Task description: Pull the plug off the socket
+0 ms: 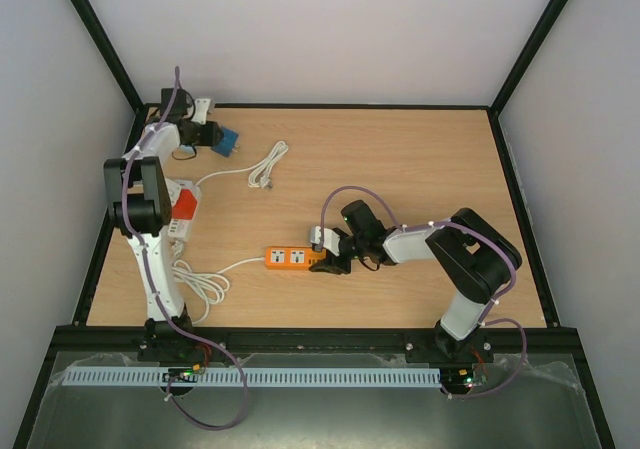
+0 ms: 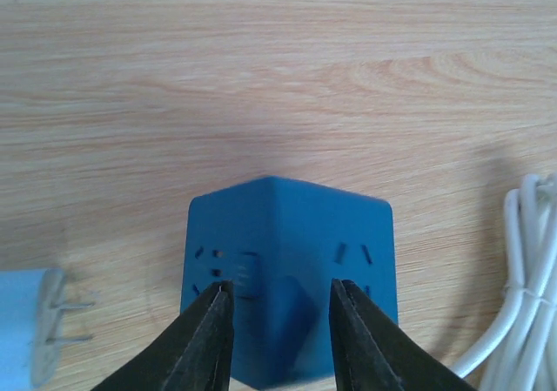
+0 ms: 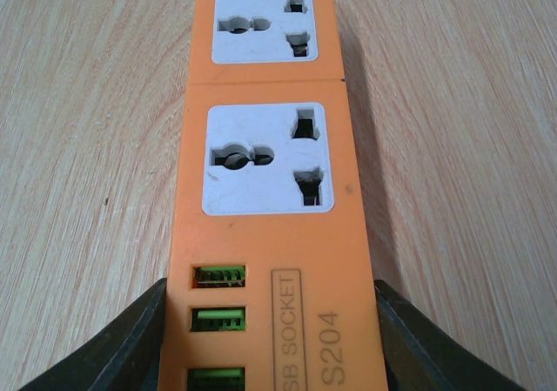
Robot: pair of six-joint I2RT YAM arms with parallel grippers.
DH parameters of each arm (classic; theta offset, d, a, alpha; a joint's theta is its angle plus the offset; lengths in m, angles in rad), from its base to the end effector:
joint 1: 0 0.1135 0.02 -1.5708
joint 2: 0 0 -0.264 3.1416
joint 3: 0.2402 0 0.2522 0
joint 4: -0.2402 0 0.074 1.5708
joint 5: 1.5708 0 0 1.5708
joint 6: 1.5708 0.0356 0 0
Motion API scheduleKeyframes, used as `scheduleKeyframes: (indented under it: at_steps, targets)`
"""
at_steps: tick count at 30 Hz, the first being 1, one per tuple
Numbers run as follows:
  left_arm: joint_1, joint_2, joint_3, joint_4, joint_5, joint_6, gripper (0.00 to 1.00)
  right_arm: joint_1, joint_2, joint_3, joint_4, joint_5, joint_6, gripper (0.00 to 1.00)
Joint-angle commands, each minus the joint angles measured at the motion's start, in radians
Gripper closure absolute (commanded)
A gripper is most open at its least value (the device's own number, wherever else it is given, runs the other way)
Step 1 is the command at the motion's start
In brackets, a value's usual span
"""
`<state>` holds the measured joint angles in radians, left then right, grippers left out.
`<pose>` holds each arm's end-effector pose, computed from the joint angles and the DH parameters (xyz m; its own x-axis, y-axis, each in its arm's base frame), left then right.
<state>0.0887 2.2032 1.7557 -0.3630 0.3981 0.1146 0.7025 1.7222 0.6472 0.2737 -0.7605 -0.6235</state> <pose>0.4957 0.0302 0.1971 -0.6960 0.0439 -0.7167 0.2658 0.9430 -0.2003 0.2120 0.2116 0.1159 0.0420 -0.5187 -0.8539 -0.9973 -0.0736 -0.0043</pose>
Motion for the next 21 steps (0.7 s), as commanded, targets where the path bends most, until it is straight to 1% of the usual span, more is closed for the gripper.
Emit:
scheduleKeyframes:
  at_steps: [1, 7, 10, 11, 14, 18, 21]
  targets:
    - [0.024, 0.024, 0.031, -0.033, 0.017, -0.014, 0.68, -0.007, 0.031, -0.006, -0.067, 0.112, -0.004, 0.76]
    - [0.037, 0.023, 0.032, -0.037, 0.027, -0.016, 0.69, -0.006, 0.030, -0.007, -0.067, 0.112, -0.002, 0.76]
    - [0.037, 0.005, 0.029, -0.043, 0.042, -0.009, 0.67, -0.006, 0.027, -0.005, -0.065, 0.112, 0.003, 0.75]
    - [0.036, -0.006, 0.025, -0.046, 0.059, -0.004, 0.65, -0.007, 0.027, -0.003, -0.066, 0.112, 0.008, 0.73]
    - [0.025, -0.067, -0.005, -0.054, 0.095, 0.019, 0.62, -0.006, 0.032, 0.011, -0.079, 0.112, 0.018, 0.64]
    - [-0.007, -0.171, -0.075, -0.046, 0.078, 0.066, 0.59, -0.007, 0.034, 0.013, -0.080, 0.111, 0.026, 0.51]
    - [-0.014, -0.235, -0.116, -0.046, 0.084, 0.078, 0.58, -0.006, 0.018, 0.014, -0.081, 0.112, 0.035, 0.38]
